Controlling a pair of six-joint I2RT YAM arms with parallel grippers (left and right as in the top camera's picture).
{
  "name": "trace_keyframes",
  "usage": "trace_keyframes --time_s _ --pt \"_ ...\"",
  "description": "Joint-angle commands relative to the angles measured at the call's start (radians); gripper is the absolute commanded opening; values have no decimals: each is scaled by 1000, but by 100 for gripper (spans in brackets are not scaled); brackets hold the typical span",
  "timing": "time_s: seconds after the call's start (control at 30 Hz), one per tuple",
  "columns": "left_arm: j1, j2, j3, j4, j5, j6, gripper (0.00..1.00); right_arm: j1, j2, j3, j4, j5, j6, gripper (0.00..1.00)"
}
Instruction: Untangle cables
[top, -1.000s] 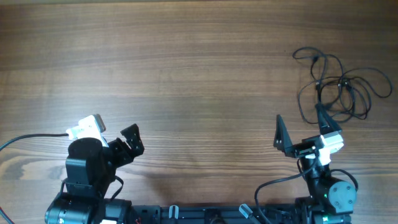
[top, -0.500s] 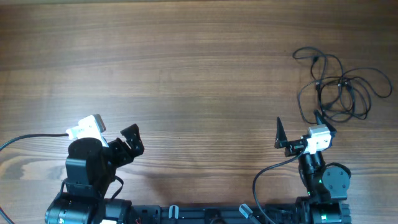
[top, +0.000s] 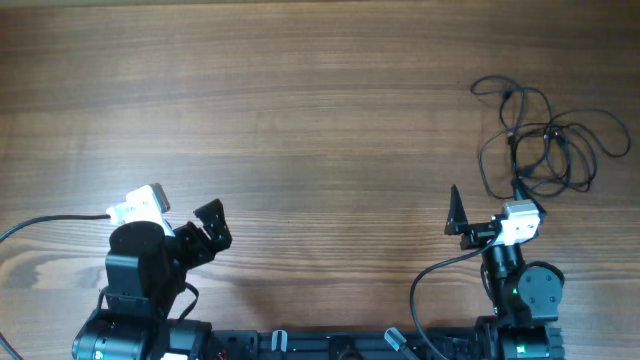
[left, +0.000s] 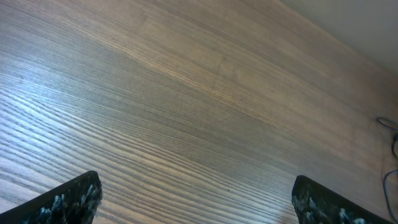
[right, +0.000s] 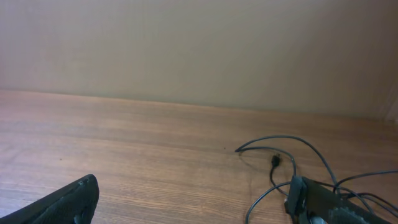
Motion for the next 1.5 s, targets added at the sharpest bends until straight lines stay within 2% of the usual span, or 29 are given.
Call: trace_keyframes --time_s 0.0,1.23,1.47 --pt "6 -3 -6 2 -3 -9 100 -5 -16 -1 2 16 22 100" --pt "6 -5 -6 -4 -5 -5 100 -5 -16 -1 2 17 22 100" --pt "48 -105 -64 -13 -16 -3 100 -5 -16 -1 2 16 22 100"
